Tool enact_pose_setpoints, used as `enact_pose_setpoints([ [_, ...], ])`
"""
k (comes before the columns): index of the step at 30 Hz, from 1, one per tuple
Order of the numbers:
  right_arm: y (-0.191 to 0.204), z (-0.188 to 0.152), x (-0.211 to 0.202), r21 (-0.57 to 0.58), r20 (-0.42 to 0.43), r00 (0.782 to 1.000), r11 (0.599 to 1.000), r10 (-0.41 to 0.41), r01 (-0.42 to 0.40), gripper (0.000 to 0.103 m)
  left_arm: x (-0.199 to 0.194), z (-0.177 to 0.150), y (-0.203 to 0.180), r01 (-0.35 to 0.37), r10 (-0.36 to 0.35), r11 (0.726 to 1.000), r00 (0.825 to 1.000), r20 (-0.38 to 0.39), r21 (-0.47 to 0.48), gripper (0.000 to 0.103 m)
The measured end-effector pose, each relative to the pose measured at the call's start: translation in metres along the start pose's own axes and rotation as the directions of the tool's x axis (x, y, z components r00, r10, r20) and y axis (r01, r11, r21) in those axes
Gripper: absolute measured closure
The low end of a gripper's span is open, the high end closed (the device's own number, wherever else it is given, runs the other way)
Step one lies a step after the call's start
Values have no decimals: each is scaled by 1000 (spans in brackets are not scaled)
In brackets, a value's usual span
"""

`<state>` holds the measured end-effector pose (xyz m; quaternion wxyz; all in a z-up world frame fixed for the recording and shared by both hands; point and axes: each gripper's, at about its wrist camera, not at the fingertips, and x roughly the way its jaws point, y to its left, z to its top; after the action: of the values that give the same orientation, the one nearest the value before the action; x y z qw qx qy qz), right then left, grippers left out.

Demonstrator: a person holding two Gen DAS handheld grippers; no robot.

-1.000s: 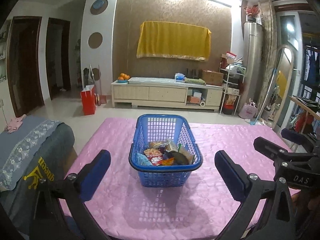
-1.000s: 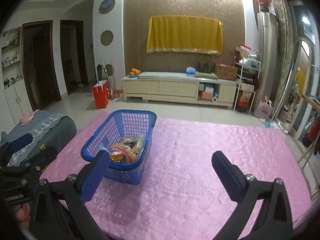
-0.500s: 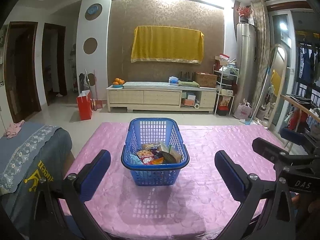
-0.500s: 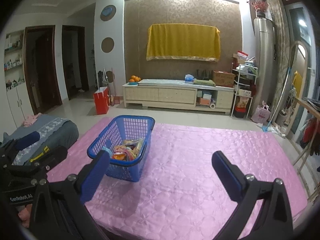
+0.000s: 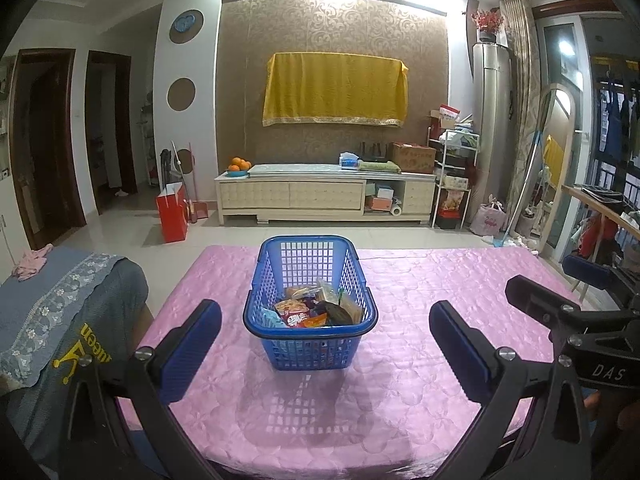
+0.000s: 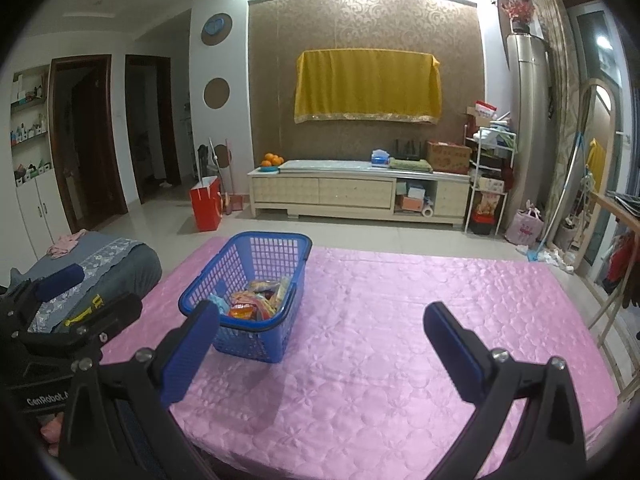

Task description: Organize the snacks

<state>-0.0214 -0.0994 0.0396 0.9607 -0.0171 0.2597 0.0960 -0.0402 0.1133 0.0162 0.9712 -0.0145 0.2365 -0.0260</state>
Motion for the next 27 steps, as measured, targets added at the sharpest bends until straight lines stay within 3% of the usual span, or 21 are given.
enact_pose_setpoints([
  [27,0,-1,-2,18,-10,1000,1000,13,-13,0,-3,-3,-4,-13,13,1000,1000,-3,0,0],
])
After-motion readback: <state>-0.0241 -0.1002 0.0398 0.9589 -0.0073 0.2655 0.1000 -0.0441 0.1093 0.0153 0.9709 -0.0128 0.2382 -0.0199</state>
